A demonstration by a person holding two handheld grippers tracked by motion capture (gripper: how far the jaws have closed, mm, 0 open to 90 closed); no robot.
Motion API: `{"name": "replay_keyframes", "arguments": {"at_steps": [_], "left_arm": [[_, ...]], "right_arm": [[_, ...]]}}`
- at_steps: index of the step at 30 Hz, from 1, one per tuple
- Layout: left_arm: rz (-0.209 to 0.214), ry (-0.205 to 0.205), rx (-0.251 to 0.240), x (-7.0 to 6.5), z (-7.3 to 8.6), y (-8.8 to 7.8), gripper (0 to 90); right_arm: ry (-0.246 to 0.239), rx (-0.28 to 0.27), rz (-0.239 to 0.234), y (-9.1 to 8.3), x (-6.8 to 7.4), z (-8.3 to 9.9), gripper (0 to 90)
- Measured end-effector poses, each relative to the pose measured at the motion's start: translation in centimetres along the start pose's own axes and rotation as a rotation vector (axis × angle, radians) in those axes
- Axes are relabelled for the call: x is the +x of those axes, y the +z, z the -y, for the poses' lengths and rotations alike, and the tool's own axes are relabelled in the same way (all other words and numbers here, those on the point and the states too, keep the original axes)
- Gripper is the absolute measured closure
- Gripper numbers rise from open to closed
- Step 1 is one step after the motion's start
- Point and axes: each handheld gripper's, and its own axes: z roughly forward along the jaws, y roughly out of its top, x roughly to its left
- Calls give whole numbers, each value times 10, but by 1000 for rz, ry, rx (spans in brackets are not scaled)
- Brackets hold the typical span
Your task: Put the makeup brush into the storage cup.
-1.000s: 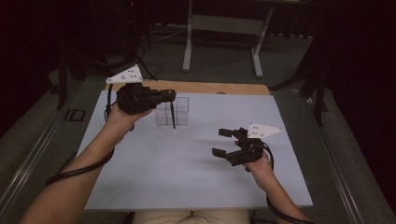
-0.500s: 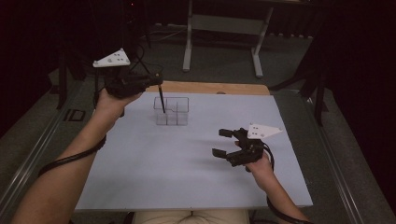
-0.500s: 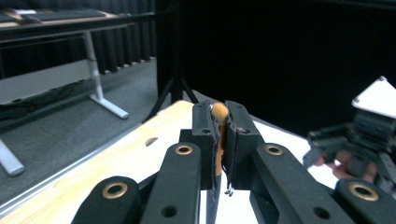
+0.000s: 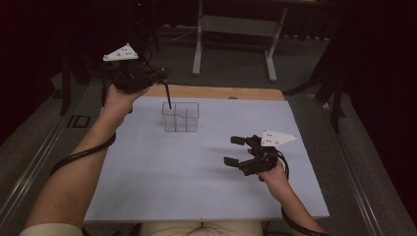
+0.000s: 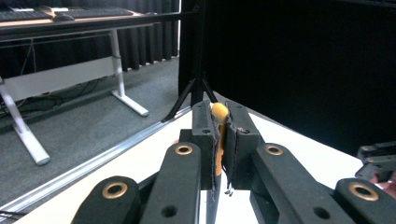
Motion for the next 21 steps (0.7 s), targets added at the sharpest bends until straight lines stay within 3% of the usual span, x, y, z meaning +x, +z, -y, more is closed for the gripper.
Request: {"name": "replay_keyframes", "arguments": {"at_steps": [7, 11, 21], "left_arm": [[-43, -2, -26, 10, 9, 11, 850], [-70, 6, -16, 13, 13, 17, 850], [-86, -4, 2, 20, 24, 28, 849]], "right_arm": [[-2, 2, -3, 1, -1, 1, 169], [-1, 1, -5, 0, -1, 0, 169], [-3, 2, -6, -1, -1, 1, 169]]}}
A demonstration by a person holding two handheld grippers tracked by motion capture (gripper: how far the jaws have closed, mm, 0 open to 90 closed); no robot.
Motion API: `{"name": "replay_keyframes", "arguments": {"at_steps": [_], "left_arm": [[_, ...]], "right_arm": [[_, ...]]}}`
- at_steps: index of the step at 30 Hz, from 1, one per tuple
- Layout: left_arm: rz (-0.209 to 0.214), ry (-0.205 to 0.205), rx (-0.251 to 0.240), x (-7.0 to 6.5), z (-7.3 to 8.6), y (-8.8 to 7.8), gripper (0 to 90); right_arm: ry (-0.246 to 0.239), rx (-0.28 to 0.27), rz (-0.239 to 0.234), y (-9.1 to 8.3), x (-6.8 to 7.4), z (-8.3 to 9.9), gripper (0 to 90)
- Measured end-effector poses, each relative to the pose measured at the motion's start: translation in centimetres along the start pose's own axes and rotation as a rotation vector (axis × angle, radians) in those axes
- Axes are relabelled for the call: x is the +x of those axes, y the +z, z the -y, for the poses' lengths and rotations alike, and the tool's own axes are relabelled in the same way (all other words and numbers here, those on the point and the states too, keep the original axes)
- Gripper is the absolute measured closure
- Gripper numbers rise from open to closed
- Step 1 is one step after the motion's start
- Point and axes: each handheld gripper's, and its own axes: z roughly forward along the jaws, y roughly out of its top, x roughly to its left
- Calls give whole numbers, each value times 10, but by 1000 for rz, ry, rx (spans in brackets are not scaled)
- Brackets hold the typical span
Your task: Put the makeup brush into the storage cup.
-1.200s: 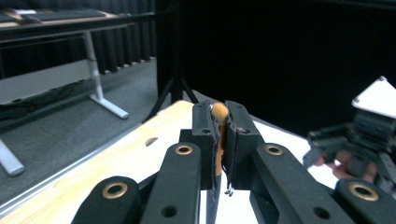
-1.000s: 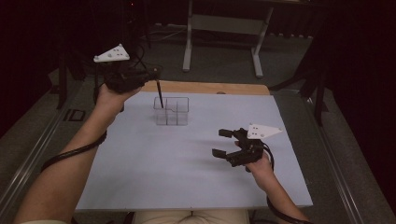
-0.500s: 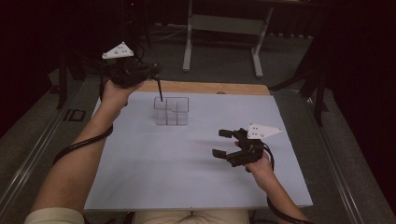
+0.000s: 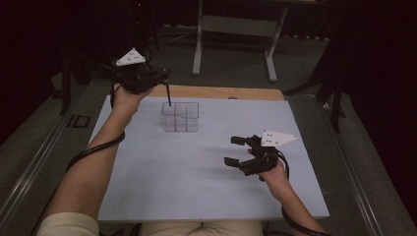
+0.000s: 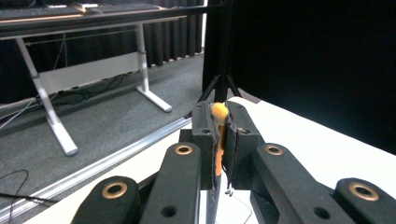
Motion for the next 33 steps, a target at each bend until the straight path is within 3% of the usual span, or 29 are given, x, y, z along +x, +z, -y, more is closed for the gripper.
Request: {"name": "replay_keyframes", "arguments": {"at_steps": [1, 3, 5, 16, 27, 28, 31, 33], "left_arm": [[4, -6, -2, 1, 2, 1, 849], [-20, 22, -1, 1, 6, 2, 849], [-14, -6, -17, 3, 9, 3, 849], [-38, 22, 7, 4, 18, 13, 847], [-69, -2, 2, 8, 25, 18, 837], [-58, -11, -4, 9, 26, 18, 819], [-35, -42, 1, 10, 27, 21, 535], [-31, -45, -12, 9, 27, 21, 444]], "right_arm": [[1, 1, 0, 0, 0, 0, 169], [1, 4, 0, 0, 0, 0, 169], [2, 5, -1, 0, 0, 1, 169], [-3, 8, -2, 1, 1, 1, 169], [-5, 6, -1, -1, 0, 1, 169], [-6, 5, 0, -1, 0, 1, 169], [-6, 7, -3, -1, 1, 1, 169], [-7, 9, -3, -1, 1, 0, 169]]}}
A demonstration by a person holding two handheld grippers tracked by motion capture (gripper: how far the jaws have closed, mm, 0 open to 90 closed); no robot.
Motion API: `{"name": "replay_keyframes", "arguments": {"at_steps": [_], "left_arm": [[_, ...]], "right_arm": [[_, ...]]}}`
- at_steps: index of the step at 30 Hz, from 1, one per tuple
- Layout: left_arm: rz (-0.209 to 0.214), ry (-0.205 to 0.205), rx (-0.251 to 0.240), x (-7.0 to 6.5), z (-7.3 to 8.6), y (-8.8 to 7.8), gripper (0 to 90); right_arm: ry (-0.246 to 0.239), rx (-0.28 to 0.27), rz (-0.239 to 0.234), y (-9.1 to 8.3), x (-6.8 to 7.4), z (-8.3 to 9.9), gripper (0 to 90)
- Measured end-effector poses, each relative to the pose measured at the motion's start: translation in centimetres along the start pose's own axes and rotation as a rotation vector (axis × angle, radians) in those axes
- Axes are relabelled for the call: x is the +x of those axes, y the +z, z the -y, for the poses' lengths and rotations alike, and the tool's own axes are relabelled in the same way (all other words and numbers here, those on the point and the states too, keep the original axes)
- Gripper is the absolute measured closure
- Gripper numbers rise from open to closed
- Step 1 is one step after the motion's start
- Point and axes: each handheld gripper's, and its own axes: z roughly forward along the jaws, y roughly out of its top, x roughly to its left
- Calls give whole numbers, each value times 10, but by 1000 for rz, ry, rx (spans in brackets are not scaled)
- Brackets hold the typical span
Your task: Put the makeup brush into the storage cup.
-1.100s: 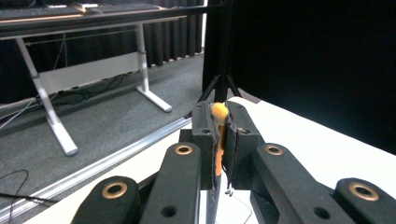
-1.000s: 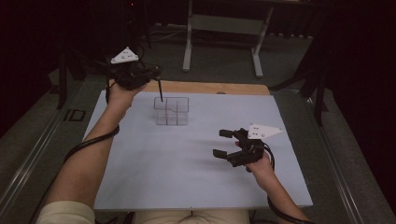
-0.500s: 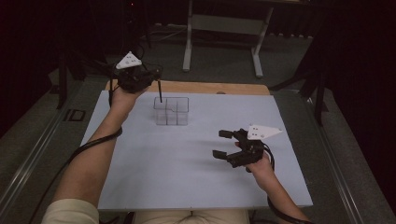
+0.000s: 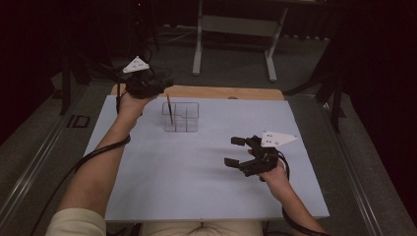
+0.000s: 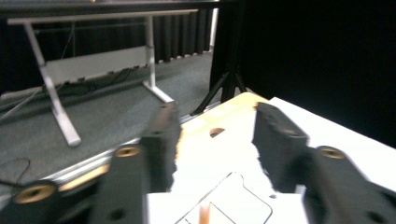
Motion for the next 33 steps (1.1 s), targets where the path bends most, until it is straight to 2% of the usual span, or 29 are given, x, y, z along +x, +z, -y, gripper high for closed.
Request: {"name": "replay_keyframes", "arguments": {"at_steps": [2, 4, 6, 7, 9, 16, 20, 23, 27, 29, 33], "left_arm": [[21, -40, -1, -1, 0, 1, 326], [4, -1, 6, -4, 0, 1, 241], [28, -28, 8, -4, 0, 1, 177], [29, -29, 13, -5, 0, 1, 152], [7, -4, 13, -7, 0, -1, 146], [16, -22, 11, -13, -2, -7, 28], [43, -46, -20, -15, -3, -16, 28], [39, -22, -1, -19, -3, -21, 28], [52, -23, -4, -24, -1, -29, 28], [47, -25, 12, -27, 0, -34, 28], [73, -8, 10, -34, 3, -44, 24]], "right_arm": [[1, -1, 0, 0, 0, 0, 170], [2, -2, 1, 0, 0, 0, 170], [3, 0, 0, 0, 0, 0, 170], [1, 0, 0, 0, 0, 0, 170], [2, -1, -1, 0, 0, 0, 170], [1, -2, 2, 0, 0, 0, 170], [1, -2, 2, 0, 0, 0, 168], [0, -2, 4, 0, 0, 0, 167], [-2, -4, 4, 0, 0, -1, 167], [-5, -1, 6, 0, 0, -1, 167], [-1, 1, 10, 0, 0, -1, 159]]}}
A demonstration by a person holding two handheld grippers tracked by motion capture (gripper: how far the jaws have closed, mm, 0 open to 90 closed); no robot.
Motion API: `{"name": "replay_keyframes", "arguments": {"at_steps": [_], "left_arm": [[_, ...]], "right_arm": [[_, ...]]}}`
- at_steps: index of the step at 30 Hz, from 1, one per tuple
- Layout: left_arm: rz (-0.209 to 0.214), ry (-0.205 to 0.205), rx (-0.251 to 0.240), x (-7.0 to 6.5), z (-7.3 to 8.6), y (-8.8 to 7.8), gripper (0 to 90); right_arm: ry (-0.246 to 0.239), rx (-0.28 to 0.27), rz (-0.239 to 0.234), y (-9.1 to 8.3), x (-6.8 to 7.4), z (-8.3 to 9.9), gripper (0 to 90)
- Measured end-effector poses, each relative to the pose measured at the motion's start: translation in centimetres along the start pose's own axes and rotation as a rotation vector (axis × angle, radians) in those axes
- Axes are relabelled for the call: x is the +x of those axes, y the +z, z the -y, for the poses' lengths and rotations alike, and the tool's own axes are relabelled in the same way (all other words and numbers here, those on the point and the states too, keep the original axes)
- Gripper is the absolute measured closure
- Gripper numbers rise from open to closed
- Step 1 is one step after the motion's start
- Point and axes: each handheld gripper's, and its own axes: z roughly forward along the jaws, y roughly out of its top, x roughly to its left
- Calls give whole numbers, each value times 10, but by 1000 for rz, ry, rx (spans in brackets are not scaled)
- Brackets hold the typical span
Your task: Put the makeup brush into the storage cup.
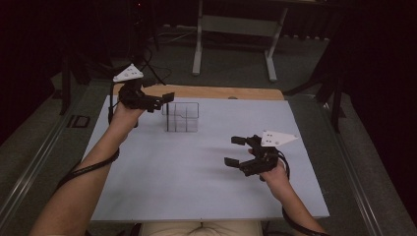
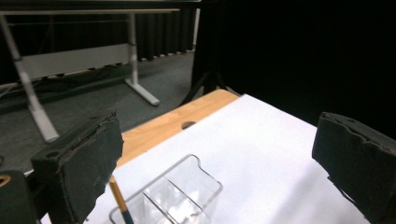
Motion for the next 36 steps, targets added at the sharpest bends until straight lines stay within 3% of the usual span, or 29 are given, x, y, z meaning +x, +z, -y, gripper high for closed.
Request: {"name": "replay_keyframes", "arguments": {"at_steps": [8, 9, 16, 36], "left_arm": [[35, -1, -16, -8, 6, -12, 23], [55, -2, -24, -12, 9, -15, 23], [94, 1, -4, -24, 19, -19, 24], [143, 12, 11, -52, 53, -33, 24]], "right_arm": [[1, -1, 5, 0, 0, 0, 159], [4, -2, 4, 0, 0, 0, 159], [6, -5, 4, 0, 0, 1, 165], [5, -5, 17, -2, -2, 2, 164]]}}
